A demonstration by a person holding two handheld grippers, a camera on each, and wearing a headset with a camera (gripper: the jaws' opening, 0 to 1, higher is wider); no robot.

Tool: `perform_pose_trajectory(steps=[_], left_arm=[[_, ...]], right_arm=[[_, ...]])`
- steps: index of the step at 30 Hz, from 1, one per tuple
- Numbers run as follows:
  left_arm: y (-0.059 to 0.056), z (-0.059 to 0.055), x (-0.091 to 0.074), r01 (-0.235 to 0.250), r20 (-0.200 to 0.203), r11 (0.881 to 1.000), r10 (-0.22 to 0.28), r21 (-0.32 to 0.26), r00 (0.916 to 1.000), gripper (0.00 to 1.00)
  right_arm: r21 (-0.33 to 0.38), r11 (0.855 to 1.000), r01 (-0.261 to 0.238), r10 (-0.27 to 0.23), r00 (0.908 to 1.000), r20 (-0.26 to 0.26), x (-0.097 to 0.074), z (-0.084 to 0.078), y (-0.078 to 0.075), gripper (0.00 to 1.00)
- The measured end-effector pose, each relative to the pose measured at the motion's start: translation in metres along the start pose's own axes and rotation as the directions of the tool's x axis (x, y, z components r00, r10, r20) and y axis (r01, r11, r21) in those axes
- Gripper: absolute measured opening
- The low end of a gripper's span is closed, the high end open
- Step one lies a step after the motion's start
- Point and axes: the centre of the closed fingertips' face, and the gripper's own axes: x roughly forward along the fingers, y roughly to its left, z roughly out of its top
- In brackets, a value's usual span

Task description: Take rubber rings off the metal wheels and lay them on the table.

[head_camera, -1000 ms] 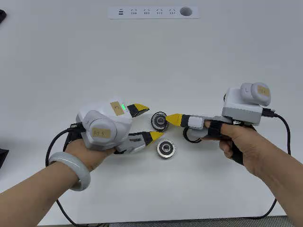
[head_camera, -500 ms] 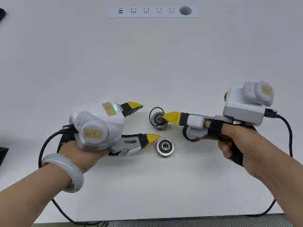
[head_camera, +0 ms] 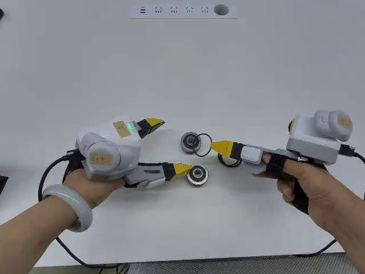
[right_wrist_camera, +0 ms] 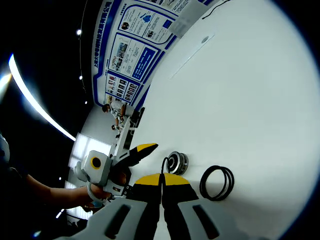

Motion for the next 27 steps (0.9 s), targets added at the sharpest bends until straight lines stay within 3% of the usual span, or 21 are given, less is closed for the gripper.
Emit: perform_pose_trajectory(steps=[12, 27], left_arm=[[0.001, -0.003, -0.003, -0.013, -0.009, 1.000, 0.013, -0.008, 0.9999, 0.71], [0.001, -0.006, -0.005, -0.018, -0.021, 1.000, 0.017, -0.016, 0.9996, 0.68]], right_arm=[[0.036, 0.998, 0.059, -0.061, 0.9972, 0.044, -0.023, 0.000, -0.021, 0.02], [0.036, 0.990, 0.135, -0.137, 0.9894, 0.049, -0.030, -0.001, -0.045, 0.02]])
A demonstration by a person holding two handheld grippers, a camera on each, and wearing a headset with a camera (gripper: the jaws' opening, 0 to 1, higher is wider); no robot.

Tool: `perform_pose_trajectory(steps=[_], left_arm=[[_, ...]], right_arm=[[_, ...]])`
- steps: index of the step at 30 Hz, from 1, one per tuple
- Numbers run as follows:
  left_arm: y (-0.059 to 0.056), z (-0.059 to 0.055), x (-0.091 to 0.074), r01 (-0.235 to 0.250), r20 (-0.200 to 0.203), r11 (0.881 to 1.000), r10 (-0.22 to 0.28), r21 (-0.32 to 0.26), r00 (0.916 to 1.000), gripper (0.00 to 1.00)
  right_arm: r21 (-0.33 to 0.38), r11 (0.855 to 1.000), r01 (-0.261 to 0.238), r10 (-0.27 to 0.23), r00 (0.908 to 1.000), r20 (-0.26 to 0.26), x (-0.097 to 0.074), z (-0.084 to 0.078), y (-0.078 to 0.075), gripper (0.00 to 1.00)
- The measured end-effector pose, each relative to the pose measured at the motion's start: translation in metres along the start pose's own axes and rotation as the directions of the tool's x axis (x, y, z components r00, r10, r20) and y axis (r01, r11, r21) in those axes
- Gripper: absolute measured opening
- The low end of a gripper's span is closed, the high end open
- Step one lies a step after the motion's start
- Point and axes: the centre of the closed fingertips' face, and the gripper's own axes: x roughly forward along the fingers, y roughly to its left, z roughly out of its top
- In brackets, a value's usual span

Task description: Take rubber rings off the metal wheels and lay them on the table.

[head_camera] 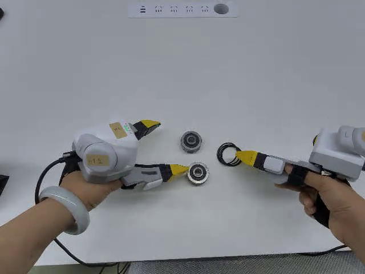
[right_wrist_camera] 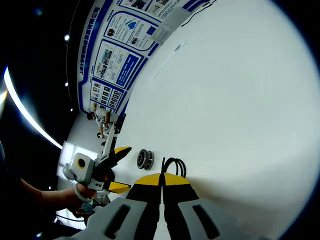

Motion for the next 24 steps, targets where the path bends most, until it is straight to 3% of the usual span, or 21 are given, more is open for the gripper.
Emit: perform_pose_trajectory(steps=[13, 24], left_arm=[[0.0028, -0.0023, -0.0010, 0.000, 0.000, 1.000, 0.000, -0.005, 1.0000, 0.67], [0.0005, -0.0019, -0.0038, 0.006, 0.003, 1.000, -0.006, -0.004, 1.0000, 0.67]], right_arm=[[-0.066, 0.997, 0.038, -0.040, 0.9990, -0.019, 0.0007, -0.0006, -0.0066, 0.04], [-0.121, 0.992, 0.028, -0.032, 0.9990, -0.031, -0.0047, -0.0010, -0.0016, 0.12]])
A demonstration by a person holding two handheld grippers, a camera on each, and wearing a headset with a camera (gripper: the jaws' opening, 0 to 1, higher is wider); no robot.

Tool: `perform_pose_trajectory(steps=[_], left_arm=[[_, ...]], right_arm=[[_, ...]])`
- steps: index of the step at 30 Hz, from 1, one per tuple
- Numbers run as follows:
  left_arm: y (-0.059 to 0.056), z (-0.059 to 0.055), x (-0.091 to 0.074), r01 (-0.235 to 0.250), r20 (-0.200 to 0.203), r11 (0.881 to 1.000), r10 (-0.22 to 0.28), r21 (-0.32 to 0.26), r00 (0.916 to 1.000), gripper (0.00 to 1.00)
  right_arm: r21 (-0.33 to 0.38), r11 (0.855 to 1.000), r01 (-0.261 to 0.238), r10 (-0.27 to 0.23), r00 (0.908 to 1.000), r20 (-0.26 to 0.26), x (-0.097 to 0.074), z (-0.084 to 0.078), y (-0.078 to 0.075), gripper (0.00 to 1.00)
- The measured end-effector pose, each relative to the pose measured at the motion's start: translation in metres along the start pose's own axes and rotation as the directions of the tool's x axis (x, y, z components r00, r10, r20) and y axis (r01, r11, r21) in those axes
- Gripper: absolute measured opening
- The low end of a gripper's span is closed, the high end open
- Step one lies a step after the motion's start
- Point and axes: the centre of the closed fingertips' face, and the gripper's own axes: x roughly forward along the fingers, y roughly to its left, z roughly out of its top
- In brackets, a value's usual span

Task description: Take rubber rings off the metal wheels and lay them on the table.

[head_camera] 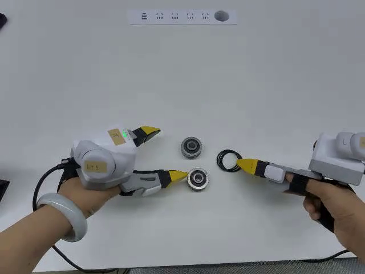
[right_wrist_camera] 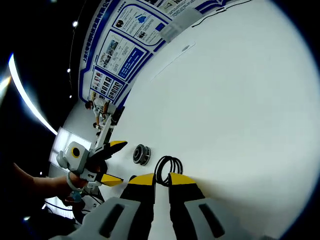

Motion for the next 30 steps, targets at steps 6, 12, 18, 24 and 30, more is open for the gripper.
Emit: perform_pose_trajectory(steps=[6, 12, 18, 24, 30], left_arm=[[-0.002, 0.000, -0.005, 0.003, 0.009, 1.000, -0.003, -0.004, 1.0000, 0.67], [-0.005, -0.003, -0.011, 0.006, 0.010, 1.000, -0.005, -0.011, 0.9999, 0.68], [-0.007, -0.007, -0.017, 0.001, 0.007, 1.000, -0.001, -0.021, 1.0000, 0.68], [-0.011, -0.009, -0.023, -0.001, 0.007, 1.000, 0.001, -0.024, 1.0000, 0.68], [-0.016, -0.009, -0.029, -0.001, 0.010, 1.000, 0.001, -0.030, 1.0000, 0.69]], right_arm=[[-0.064, 0.998, -0.015, 0.015, 0.9998, 0.009, -0.005, 0.001, 0.008, 0.16], [-0.141, 0.990, -0.016, 0.020, 0.9996, 0.021, -0.008, 0.002, 0.015, 0.24], [-0.186, 0.982, -0.004, 0.007, 0.9998, 0.017, -0.009, -0.002, 0.016, 0.30], [-0.257, 0.966, 0.003, -0.002, 1.0000, 0.005, -0.010, -0.007, 0.020, 0.36], [-0.346, 0.938, 0.012, -0.009, 0.9999, 0.012, -0.011, -0.011, 0.025, 0.46]])
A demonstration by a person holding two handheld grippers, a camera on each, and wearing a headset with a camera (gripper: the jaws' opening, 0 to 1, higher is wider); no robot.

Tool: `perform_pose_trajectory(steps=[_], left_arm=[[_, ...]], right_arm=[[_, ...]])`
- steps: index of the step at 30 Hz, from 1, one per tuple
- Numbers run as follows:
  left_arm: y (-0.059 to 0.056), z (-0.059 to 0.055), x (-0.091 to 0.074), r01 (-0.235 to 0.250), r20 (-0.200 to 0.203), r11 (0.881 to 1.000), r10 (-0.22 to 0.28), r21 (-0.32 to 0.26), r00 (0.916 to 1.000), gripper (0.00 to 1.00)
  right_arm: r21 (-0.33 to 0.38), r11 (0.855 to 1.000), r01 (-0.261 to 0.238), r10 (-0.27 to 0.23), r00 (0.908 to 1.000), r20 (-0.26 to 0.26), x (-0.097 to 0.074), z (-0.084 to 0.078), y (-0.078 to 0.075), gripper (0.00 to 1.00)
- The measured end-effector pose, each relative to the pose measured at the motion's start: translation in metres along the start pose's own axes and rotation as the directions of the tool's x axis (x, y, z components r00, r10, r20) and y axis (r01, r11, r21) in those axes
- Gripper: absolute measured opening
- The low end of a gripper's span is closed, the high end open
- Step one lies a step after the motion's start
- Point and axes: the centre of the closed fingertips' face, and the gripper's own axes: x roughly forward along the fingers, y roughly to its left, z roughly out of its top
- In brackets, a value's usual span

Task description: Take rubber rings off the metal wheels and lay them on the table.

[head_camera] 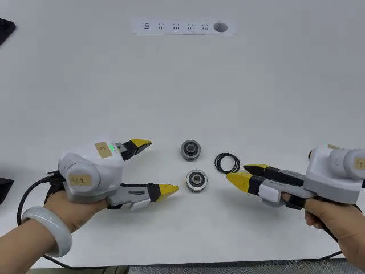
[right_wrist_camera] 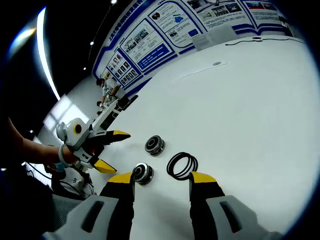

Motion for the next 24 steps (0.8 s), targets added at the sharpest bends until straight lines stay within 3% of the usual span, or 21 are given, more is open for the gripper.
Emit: perform_pose_trajectory(steps=[9, 15, 24], left_arm=[[-0.006, -0.002, -0.012, -0.012, 0.008, 1.000, 0.012, -0.009, 0.9999, 0.70], [-0.009, -0.004, -0.020, -0.027, 0.014, 0.999, 0.028, -0.020, 0.9995, 0.72], [-0.013, -0.012, -0.036, -0.049, 0.018, 0.998, 0.049, -0.029, 0.9986, 0.72]], right_arm=[[-0.128, 0.991, 0.021, -0.025, 0.9994, -0.026, -0.002, -0.009, 0.001, 0.61], [-0.193, 0.981, 0.032, -0.042, 0.9980, -0.048, -0.006, -0.018, 0.004, 0.64], [-0.251, 0.966, 0.067, -0.079, 0.9961, -0.038, -0.015, -0.021, 0.007, 0.67]])
